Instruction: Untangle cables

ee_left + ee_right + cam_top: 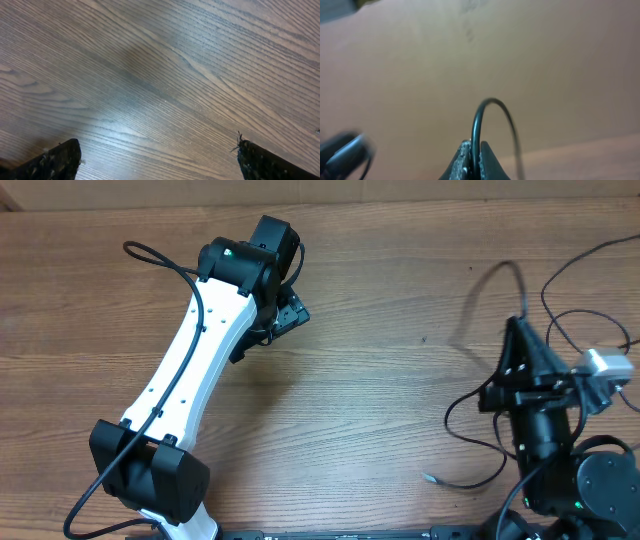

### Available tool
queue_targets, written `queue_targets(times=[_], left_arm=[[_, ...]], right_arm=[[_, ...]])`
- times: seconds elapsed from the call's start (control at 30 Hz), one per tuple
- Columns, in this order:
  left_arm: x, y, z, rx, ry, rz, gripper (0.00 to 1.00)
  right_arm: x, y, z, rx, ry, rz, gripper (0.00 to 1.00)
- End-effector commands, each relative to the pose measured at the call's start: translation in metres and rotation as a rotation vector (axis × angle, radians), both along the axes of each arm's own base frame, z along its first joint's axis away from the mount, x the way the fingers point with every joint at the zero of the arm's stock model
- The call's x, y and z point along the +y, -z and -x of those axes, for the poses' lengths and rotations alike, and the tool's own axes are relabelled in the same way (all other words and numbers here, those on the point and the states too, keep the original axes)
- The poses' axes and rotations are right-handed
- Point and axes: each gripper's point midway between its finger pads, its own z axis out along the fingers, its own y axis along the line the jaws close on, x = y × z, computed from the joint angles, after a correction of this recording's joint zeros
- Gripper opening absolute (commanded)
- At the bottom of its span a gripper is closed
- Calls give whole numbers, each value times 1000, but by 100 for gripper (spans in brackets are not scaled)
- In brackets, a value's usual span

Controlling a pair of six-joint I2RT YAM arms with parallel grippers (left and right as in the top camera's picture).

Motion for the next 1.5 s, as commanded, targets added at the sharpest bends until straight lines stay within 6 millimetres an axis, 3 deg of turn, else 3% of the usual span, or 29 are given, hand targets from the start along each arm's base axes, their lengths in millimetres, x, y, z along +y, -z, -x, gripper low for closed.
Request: queue_targets(times=[0.0,0.17,0.3,0.37,0.5,0.7,0.87,1.0,1.1,1.17,1.3,1.47], left_arm=[[3,-2,-1,-13,9,-17,99],[3,-2,-1,-13,9,-17,99],[3,-2,-1,-13,9,-17,99],[3,-2,-1,-13,9,-17,100],[3,-2,-1,-13,9,-17,100],[3,-2,-1,-13,9,-17,99],[3,-2,-1,-13,9,-17,100],[3,-2,-1,-13,9,-17,100],[3,-2,-1,-13,9,-17,100],[3,-2,-1,-13,9,-17,100],[3,-2,-1,-13,9,-17,100],[3,-2,-1,-13,9,-17,99]], right_arm=[[-30,-20,-2,-53,186,30,4],[-45,-76,0,-232,302,73,4],[-43,-97,-18,-231,366,168,4],[-38,-102,-39,-203,396,249,4],[-33,-106,-98,-141,468,458,4],[-82,-99,-198,11,689,647,4],[-104,-92,-250,33,735,632,4],[-115,-85,-277,13,733,560,4],[-119,-73,-291,19,712,526,4],[-122,-53,-302,74,668,523,4],[-120,6,-316,262,528,455,4],[-117,93,-323,491,336,210,4]])
